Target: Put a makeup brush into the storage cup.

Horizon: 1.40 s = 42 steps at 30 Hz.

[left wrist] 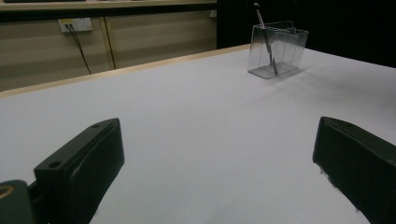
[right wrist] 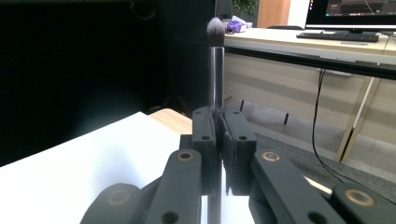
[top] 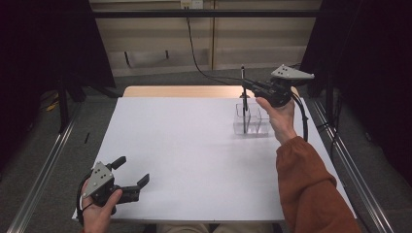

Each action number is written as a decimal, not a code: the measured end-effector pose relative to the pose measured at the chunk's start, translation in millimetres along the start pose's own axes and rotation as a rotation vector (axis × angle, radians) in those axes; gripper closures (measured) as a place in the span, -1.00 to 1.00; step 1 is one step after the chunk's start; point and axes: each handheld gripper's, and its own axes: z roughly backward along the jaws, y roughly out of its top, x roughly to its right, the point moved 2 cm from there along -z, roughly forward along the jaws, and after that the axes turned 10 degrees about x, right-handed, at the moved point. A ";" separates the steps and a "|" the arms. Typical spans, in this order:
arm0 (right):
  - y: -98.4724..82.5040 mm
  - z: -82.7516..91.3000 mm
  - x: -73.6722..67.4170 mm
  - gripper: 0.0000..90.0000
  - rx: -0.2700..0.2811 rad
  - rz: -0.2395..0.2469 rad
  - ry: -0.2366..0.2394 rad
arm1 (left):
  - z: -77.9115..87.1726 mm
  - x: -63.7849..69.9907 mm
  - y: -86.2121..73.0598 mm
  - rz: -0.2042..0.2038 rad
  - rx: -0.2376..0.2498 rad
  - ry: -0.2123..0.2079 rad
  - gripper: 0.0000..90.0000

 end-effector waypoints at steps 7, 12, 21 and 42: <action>-7.5 -9.4 9.1 0.87 -0.010 -0.008 -0.028 | -1.0 -0.1 -0.5 -0.002 -0.004 -0.006 -0.95; -12.9 -12.1 15.6 0.87 -0.014 -0.020 -0.048 | -1.2 -0.3 -0.7 -0.002 -0.005 -0.005 -0.95; -25.8 -23.1 17.5 0.87 -0.031 -0.029 -0.055 | -1.0 -0.3 -0.5 -0.004 -0.004 -0.007 -0.95; -55.1 -24.3 20.4 0.87 -0.065 -0.044 -0.060 | -0.5 -0.1 -0.8 -0.008 -0.008 -0.006 -0.95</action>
